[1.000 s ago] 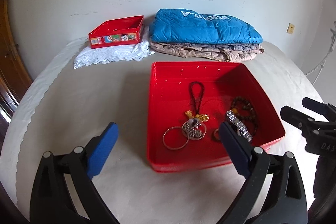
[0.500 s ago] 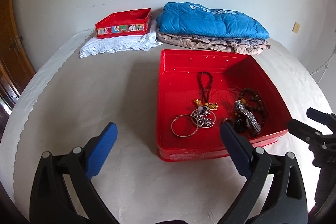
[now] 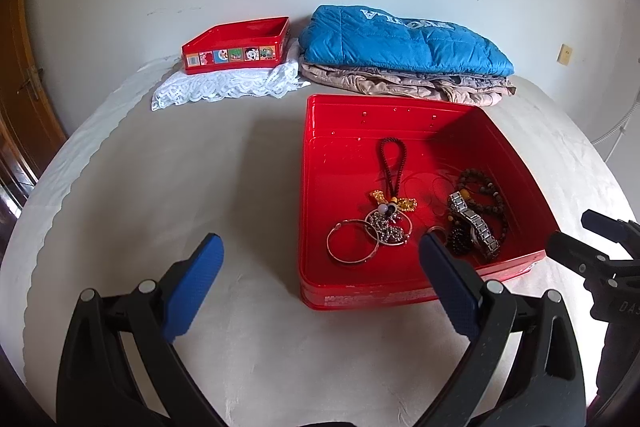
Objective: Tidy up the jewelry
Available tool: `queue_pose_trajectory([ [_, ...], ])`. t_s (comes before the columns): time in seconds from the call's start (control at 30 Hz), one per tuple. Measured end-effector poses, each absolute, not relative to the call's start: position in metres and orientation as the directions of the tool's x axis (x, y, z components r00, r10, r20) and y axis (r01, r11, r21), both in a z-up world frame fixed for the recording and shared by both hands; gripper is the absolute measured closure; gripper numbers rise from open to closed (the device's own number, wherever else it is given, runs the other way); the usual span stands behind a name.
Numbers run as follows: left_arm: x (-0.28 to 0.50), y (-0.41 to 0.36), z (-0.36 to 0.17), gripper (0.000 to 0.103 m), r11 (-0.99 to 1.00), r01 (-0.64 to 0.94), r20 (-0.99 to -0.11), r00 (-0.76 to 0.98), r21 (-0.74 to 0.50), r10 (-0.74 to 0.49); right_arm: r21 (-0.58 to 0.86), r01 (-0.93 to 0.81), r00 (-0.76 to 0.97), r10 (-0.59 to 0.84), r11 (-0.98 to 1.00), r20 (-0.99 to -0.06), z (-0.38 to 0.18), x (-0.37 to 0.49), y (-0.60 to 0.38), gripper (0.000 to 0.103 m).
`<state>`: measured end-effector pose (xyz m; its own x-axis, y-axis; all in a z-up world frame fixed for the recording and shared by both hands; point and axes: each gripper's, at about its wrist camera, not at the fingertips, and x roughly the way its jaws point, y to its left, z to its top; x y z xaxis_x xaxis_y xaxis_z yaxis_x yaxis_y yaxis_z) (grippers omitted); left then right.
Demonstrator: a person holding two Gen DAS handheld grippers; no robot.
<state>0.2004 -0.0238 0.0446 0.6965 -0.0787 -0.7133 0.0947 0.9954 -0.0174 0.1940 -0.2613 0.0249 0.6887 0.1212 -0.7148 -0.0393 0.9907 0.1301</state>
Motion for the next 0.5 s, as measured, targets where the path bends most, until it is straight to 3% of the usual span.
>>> queue_pose_trajectory([
  [0.5, 0.2006, -0.0248, 0.043, 0.006, 0.995, 0.095, -0.717, 0.693, -0.016, -0.078, 0.126, -0.044, 0.689, 0.122, 0.991, -0.714, 0.0247, 0.194, -0.26, 0.004],
])
